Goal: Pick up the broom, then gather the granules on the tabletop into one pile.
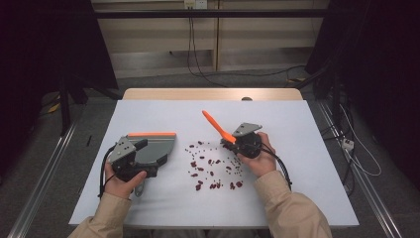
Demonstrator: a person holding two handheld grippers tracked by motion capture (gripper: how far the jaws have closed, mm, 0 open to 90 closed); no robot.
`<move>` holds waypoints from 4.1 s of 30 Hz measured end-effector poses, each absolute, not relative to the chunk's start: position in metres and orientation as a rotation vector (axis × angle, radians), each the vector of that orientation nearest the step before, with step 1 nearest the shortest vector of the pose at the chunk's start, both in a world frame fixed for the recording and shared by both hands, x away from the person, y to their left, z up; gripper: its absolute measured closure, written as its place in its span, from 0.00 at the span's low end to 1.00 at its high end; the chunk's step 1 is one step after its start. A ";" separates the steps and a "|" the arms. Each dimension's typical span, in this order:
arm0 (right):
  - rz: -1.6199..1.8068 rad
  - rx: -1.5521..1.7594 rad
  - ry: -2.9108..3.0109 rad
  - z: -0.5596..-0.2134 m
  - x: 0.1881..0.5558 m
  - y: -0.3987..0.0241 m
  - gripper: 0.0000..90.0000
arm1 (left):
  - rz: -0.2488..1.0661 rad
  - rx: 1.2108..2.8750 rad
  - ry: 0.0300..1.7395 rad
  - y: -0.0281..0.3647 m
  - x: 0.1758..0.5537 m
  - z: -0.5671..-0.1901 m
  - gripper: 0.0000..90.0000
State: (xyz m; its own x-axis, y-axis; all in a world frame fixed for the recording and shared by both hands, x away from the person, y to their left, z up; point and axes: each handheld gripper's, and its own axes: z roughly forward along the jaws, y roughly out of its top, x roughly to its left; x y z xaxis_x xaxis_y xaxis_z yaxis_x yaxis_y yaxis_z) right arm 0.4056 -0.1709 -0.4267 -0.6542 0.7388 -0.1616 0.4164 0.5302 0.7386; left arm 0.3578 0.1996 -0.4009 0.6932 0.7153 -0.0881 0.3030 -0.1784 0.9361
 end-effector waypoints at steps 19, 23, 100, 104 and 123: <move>1.110 0.864 2.333 -0.414 0.390 -0.173 0.79 | 0.442 1.781 0.804 0.206 0.354 -0.403 0.07; 1.138 0.867 2.306 -0.411 0.399 -0.178 0.79 | 0.431 1.778 0.802 0.208 0.353 -0.404 0.06; 1.145 0.450 2.536 -0.429 0.422 -0.121 0.79 | 0.391 1.782 0.792 0.218 0.351 -0.409 0.06; 1.151 0.435 2.540 -0.429 0.415 -0.123 0.79 | 0.391 1.782 0.792 0.218 0.351 -0.409 0.06; 1.179 0.433 2.446 -0.413 0.437 -0.120 0.79 | 0.393 1.784 0.799 0.218 0.351 -0.410 0.06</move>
